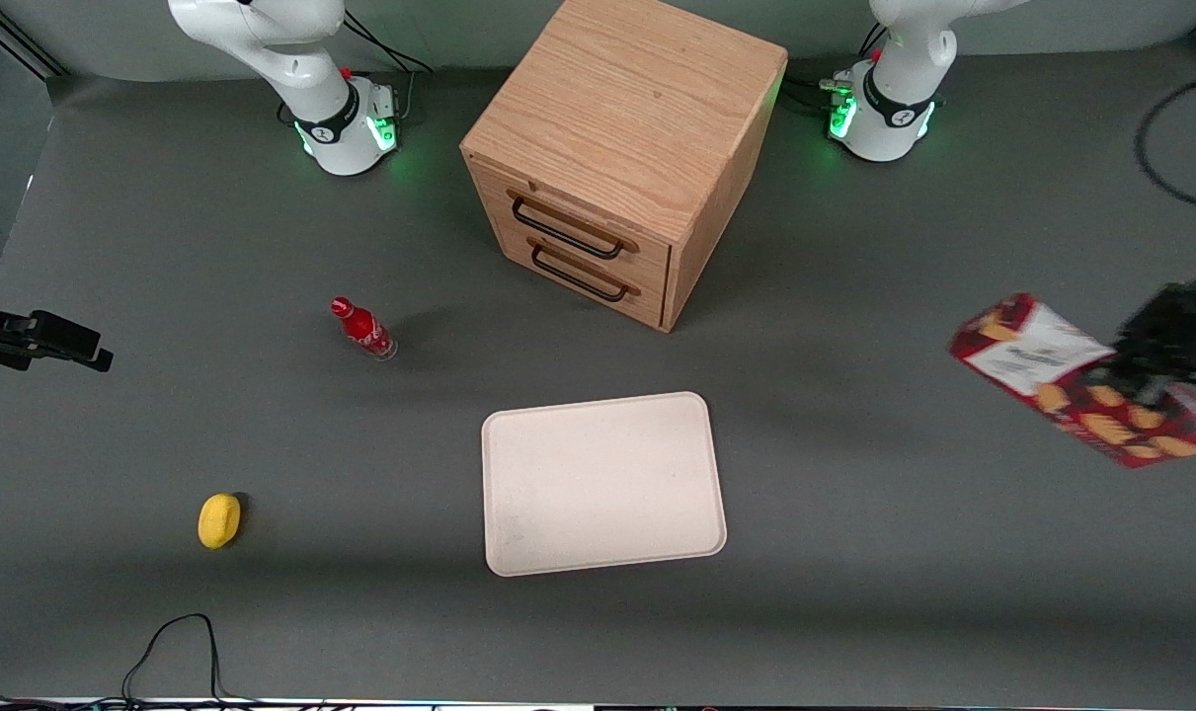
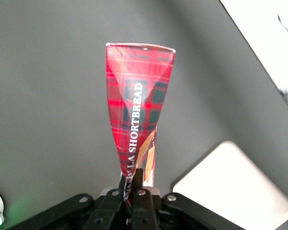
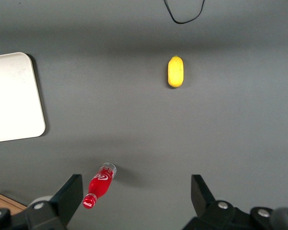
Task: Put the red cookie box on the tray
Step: 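Carry the hanging cookie box over the white tray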
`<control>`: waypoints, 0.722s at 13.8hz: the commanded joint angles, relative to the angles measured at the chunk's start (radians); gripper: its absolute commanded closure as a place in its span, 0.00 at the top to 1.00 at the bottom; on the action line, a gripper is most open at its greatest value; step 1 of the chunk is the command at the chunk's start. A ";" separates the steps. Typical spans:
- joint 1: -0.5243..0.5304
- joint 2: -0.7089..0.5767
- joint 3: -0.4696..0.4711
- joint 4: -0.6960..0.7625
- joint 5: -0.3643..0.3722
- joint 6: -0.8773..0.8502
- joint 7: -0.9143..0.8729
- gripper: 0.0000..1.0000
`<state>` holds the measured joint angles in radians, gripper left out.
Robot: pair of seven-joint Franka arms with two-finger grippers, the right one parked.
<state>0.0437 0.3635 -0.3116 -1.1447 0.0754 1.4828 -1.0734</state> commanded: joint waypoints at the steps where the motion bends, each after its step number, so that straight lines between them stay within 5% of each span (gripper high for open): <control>1: -0.171 0.078 0.012 0.061 0.040 0.025 0.020 0.00; 10: -0.423 0.204 0.008 0.178 0.040 0.109 0.251 0.00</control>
<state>-0.3503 0.5485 -0.3156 -1.0205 0.1015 1.5892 -0.8686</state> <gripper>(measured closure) 0.974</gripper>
